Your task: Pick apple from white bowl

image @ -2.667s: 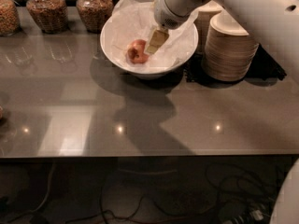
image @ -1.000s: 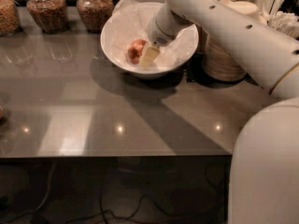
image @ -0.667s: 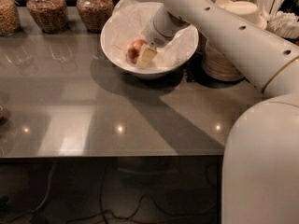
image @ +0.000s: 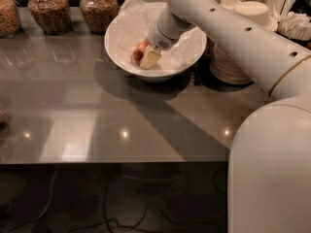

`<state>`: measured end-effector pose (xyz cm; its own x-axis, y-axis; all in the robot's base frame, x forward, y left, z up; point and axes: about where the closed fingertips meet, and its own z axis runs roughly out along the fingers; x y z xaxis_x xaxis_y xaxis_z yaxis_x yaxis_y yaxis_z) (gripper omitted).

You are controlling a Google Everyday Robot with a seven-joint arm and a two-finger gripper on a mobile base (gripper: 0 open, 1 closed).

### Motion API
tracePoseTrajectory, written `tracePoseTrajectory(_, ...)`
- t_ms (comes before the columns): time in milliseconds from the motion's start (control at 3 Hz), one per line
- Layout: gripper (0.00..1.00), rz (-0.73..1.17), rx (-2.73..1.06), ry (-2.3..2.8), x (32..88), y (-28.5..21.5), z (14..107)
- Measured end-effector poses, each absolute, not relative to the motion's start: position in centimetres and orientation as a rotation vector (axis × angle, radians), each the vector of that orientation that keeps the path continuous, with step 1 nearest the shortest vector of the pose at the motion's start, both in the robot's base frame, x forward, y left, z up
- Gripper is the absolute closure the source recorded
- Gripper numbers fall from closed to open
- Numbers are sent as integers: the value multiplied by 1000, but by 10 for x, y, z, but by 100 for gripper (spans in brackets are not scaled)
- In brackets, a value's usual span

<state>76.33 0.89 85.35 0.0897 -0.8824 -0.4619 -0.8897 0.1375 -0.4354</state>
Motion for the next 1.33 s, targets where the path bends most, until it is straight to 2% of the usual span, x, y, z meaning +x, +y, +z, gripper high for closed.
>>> tracePoseTrajectory(333,94,-5,-1717,1752,755,4,865)
tracePoseTrajectory(667,100,-34,-1697,1719,741,-9,892)
tracePoseTrajectory(1000,100,-35,-1649,1670,716,-30,922)
tracePoseTrajectory(1333,100,44,-1548,1604,681,-48,944)
